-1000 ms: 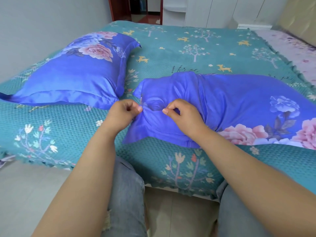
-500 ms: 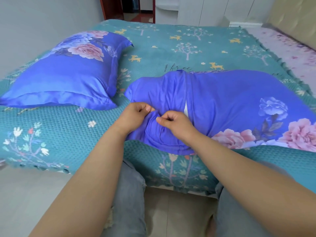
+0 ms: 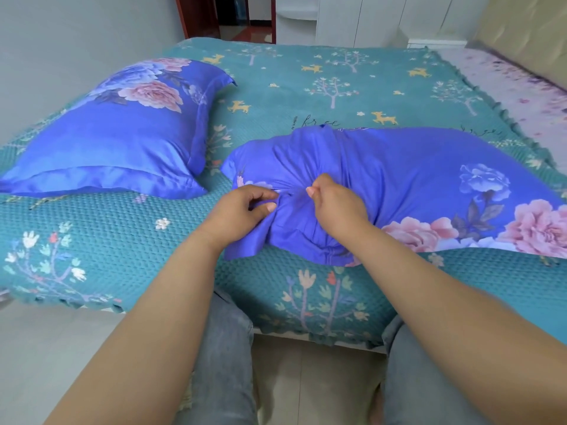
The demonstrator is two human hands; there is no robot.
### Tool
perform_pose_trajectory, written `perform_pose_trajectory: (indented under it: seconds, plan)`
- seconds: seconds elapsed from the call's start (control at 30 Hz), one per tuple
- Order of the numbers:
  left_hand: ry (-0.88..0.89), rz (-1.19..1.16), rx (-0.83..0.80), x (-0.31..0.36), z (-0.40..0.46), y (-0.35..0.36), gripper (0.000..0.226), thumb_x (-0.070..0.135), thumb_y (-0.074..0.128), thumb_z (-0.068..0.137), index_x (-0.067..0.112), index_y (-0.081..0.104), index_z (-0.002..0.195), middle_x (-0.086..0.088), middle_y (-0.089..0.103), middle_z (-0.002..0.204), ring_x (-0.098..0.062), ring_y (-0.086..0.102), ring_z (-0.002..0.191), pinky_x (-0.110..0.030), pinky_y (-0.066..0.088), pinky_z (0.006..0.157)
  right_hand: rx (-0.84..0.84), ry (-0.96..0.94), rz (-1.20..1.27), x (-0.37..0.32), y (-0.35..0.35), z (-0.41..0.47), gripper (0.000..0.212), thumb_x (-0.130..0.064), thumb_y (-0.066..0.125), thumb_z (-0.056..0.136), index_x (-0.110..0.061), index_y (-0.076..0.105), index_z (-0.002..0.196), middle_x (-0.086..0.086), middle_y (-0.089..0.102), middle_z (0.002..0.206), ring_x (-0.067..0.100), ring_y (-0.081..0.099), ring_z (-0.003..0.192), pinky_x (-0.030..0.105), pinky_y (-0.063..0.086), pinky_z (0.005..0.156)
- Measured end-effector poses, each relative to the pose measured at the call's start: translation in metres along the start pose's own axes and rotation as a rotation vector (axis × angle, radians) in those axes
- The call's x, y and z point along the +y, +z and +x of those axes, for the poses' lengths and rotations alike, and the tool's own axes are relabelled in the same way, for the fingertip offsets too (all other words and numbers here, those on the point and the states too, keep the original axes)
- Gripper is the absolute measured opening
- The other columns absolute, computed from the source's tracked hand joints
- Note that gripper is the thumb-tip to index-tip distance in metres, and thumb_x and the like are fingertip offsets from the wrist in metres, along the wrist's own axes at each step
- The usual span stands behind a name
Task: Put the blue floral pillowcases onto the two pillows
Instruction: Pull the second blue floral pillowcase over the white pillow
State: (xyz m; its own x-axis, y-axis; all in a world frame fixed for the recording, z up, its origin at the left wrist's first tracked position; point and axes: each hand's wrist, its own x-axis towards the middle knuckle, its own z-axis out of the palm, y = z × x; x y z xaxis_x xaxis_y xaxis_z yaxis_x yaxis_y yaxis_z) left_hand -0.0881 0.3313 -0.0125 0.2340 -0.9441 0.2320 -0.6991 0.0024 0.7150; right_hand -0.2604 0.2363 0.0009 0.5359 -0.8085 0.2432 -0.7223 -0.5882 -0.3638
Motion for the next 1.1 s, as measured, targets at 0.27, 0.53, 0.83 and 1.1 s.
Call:
perform_pose_trajectory:
  seconds: [0.27, 0.53, 0.83, 1.1]
  plan:
    - [-0.164, 0.566, -0.412, 0.024, -0.015, 0.006, 0.05, 0.054, 0.047, 0.091, 0.016, 0.054, 0.06, 0.008, 0.054, 0.058, -0.013, 0.052, 0.064, -0.028, 0.043, 0.068, -0.037, 0.002, 0.008, -0.007, 0.015, -0.009, 0.029, -0.037, 0.038, 0.1, -0.012, 0.054, 0.099, 0.008, 0.064, 0.103, 0.029, 0.058, 0.099, 0.034, 0.036, 0.069]
    - [-0.396, 0.407, 0.107, 0.005, -0.021, -0.015, 0.055, 0.063, 0.045, 0.086, 0.01, 0.062, 0.086, -0.015, 0.065, 0.092, -0.033, 0.061, 0.094, -0.035, 0.044, 0.077, 0.09, -0.024, 0.067, -0.011, 0.005, -0.01, 0.041, -0.049, 0.042, 0.095, -0.012, 0.059, 0.101, 0.008, 0.06, 0.107, 0.029, 0.053, 0.103, 0.035, 0.04, 0.079]
    - [-0.381, 0.459, 0.154, 0.007, -0.017, -0.019, 0.038, 0.041, 0.061, 0.087, 0.013, 0.05, 0.064, -0.008, 0.058, 0.07, -0.032, 0.058, 0.081, -0.032, 0.038, 0.064, 0.167, -0.196, -0.086, -0.014, 0.02, -0.016, 0.024, -0.033, 0.059, 0.086, -0.009, 0.062, 0.084, 0.01, 0.059, 0.093, 0.034, 0.055, 0.09, 0.04, 0.044, 0.072]
    - [-0.358, 0.506, 0.246, -0.004, -0.019, -0.04, 0.032, 0.032, 0.05, 0.094, 0.012, 0.057, 0.07, -0.015, 0.063, 0.08, -0.036, 0.059, 0.088, -0.035, 0.043, 0.067, 0.003, -0.22, 0.067, -0.019, 0.01, -0.018, 0.044, -0.05, 0.048, 0.092, -0.018, 0.052, 0.123, 0.0, 0.061, 0.121, 0.024, 0.053, 0.112, 0.032, 0.038, 0.088]
